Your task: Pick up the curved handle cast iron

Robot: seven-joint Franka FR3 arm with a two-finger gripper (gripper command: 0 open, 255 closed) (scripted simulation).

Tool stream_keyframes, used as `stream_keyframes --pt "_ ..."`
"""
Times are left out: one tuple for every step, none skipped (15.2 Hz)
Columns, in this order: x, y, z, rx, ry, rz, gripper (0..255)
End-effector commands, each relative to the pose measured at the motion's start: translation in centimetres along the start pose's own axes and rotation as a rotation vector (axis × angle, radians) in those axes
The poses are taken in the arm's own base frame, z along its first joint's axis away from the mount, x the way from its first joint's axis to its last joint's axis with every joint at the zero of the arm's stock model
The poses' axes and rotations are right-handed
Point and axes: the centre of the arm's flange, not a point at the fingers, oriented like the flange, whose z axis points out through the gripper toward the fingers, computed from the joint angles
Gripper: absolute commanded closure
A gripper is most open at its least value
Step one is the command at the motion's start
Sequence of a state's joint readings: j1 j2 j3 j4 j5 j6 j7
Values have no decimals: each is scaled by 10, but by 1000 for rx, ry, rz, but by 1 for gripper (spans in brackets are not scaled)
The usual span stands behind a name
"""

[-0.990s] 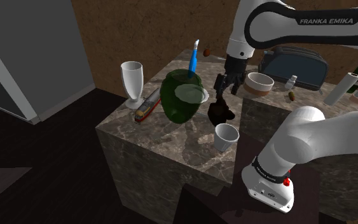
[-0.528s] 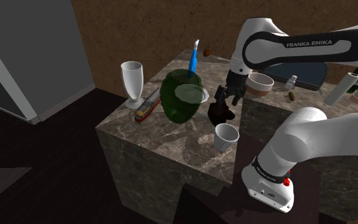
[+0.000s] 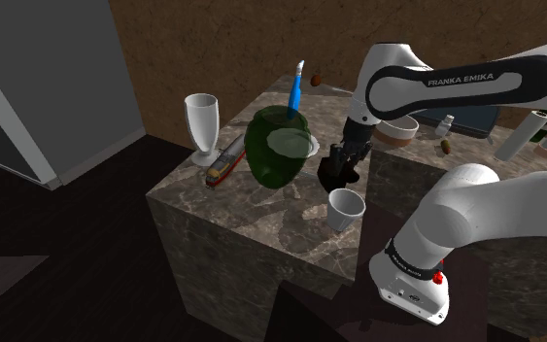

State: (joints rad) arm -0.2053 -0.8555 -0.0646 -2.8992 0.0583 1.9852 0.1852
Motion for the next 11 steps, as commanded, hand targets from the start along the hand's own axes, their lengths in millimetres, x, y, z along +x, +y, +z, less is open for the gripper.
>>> stream_keyframes --pt "0 0 1 -1 -1 0 255" --pt "0 1 1 -1 -1 0 255" --pt "0 1 1 -1 -1 0 255" --pt "0 1 1 -1 -1 0 255" --pt "0 1 1 -1 -1 0 255" --pt "0 1 1 -1 -1 0 255" --pt "0 1 1 -1 -1 0 255" --pt "0 0 0 -1 -1 0 255" --pt "-1 -1 -5 -1 -1 0 255" --pt "-1 -1 -10 -1 -1 0 255" --pt "-1 -2 -16 -1 -1 0 255"
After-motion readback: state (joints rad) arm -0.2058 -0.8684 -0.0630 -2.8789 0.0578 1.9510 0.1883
